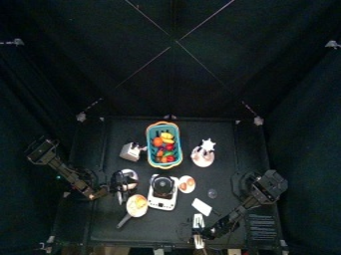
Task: Grab squash half on table
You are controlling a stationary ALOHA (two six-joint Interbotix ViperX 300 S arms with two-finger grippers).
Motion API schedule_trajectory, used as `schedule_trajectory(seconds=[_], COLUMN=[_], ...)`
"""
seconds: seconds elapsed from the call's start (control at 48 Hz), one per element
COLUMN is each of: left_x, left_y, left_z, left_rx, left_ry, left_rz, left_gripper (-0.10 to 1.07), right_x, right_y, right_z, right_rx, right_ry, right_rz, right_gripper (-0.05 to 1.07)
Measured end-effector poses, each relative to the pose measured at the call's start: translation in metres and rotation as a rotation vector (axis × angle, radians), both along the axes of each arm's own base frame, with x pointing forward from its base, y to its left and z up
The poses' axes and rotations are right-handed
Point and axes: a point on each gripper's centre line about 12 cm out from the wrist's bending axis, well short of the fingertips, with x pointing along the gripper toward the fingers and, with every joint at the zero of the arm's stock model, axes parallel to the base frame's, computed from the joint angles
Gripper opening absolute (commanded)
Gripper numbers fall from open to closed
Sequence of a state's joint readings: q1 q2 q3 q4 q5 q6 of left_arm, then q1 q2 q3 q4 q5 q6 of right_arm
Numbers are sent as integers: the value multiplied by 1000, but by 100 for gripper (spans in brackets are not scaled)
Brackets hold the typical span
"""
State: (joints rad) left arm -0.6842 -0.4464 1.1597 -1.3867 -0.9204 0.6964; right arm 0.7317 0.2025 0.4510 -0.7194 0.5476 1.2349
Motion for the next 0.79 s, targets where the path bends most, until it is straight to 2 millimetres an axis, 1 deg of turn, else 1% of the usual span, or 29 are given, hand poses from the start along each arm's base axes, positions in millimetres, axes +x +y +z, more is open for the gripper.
schedule_trajectory(seconds=[0.083, 0.208, 0.417, 0.479, 0.521, 0.667, 0.792], left_x=[0, 0, 0, 0, 0, 0, 0], left_y=[0, 1, 1, 1, 1, 1, 1], left_z=[0, 0, -1, 0, -1, 0, -1], left_rx=[0, -1, 0, 1, 0, 1, 0], left_ry=[0, 1, 2, 1, 2, 1, 2], left_rz=[-2, 2, 3, 2, 3, 4, 5], left_gripper=[80, 80, 80, 80, 80, 80, 80], right_x=[1, 3, 11, 15, 16, 15, 14], right_y=[1, 0, -12, -17, -20, -22, -24], right_z=[0, -9, -26, -27, -28, -30, -29], right_rx=[10, 4, -19, -20, -21, -22, -36], right_ry=[-4, 10, 37, 40, 41, 47, 48], right_rz=[7, 7, -25, -40, -45, -50, -53], right_gripper=[101, 101, 99, 97, 93, 81, 74])
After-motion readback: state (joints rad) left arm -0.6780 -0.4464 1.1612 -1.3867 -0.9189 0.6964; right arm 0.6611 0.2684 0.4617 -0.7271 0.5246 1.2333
